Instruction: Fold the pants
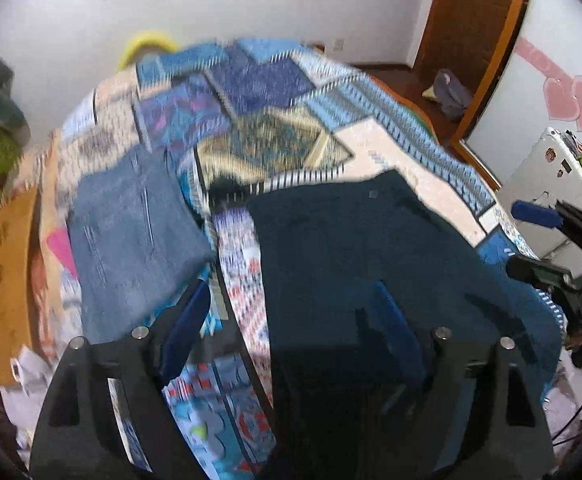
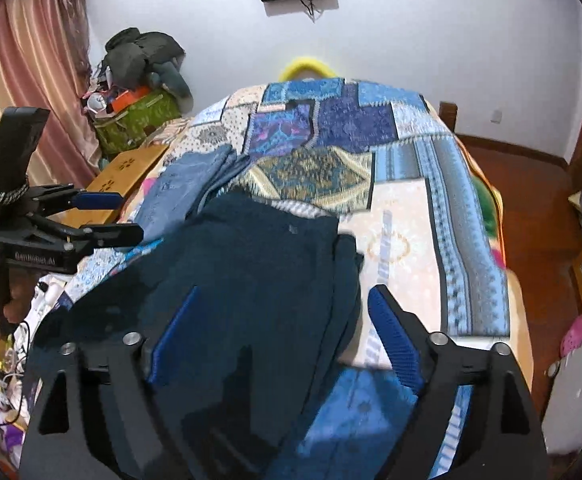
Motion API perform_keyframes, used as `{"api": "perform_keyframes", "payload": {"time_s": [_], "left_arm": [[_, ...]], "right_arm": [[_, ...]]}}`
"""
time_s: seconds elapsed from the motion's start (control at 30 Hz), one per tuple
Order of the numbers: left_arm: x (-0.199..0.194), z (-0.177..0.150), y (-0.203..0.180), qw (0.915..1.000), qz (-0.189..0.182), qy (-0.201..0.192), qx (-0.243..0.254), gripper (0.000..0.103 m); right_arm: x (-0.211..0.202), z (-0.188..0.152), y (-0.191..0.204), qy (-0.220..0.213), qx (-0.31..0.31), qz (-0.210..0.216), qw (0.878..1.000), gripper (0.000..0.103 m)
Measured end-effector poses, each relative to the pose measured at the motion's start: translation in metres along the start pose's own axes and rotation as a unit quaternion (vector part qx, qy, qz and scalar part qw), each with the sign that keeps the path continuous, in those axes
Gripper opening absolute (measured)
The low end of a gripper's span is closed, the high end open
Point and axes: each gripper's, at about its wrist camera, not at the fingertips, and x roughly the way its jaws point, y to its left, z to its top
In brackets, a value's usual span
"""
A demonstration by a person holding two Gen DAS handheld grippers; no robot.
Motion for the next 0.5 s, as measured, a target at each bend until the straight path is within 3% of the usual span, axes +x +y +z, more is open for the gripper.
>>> {"api": "perform_keyframes", "payload": {"time_s": [0.2, 0.5], "left_arm": [[0.028, -0.015, 0.013, 0.9949, -0.044, 0.079, -0.046, 0.084], [0.058, -0.019, 0.009, 0.9809, -0.105, 0.142, -0.083, 0.085]], "right_arm": [[0.023, -0.027, -0.006, 0.062, 0.04, 0.015, 0.997, 0.083], [0.058, -0.037, -0.021, 0.124, 0.113, 0.084, 0.982, 0.086]]}}
